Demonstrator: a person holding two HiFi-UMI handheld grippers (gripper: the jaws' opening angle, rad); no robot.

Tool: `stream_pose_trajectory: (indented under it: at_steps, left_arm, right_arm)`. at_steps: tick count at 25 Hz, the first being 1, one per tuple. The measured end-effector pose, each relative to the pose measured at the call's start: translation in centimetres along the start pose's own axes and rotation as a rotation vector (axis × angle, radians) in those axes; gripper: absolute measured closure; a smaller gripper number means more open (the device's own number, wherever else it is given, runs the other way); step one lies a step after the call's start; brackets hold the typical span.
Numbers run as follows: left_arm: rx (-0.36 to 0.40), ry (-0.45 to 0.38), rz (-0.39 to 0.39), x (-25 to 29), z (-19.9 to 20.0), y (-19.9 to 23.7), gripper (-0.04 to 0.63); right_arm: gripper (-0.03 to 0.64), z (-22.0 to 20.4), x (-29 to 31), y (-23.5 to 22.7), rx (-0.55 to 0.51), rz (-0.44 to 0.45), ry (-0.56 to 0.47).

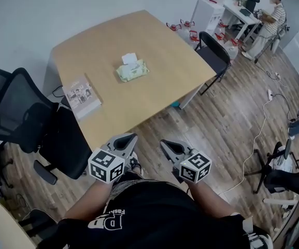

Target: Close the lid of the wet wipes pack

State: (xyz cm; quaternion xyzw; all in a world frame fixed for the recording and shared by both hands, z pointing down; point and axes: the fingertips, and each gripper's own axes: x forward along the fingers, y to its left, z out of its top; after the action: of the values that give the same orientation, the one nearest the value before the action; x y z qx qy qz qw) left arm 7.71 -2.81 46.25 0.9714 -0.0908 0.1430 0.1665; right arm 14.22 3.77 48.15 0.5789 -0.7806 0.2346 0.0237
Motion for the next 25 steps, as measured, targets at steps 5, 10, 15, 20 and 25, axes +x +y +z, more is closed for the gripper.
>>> stream_pose_trajectory:
  at_steps: [5, 10, 15, 20, 25]
  left_arm:
    - [-0.004, -0.013, 0.022, 1.7, 2.7, 4.8, 0.577]
    - [-0.011, 0.005, 0.029, 2.9, 4.1, 9.4, 0.577]
    - [-0.011, -0.004, 0.027, 4.2, 5.8, 13.1, 0.577]
    - [-0.009, -0.013, 0.017, 5.2, 6.7, 16.1, 0.577]
    - [-0.007, -0.021, 0.022, 5.6, 7.4, 18.3, 0.577]
  right_arm:
    - [0.612, 3.6, 4.5, -2.1, -0.083, 0.015, 0.015]
    - [0.612, 6.0, 9.3, -4.1, -0.095, 0.029, 0.021]
    - [0.612, 7.5, 13.0, -5.9, -0.124, 0.028, 0.054]
    - [0.612, 8.7, 16.1, -7.5, -0.136, 0.016, 0.065]
    - [0.612, 9.5, 18.7, -8.5, -0.176, 0.015, 0.086]
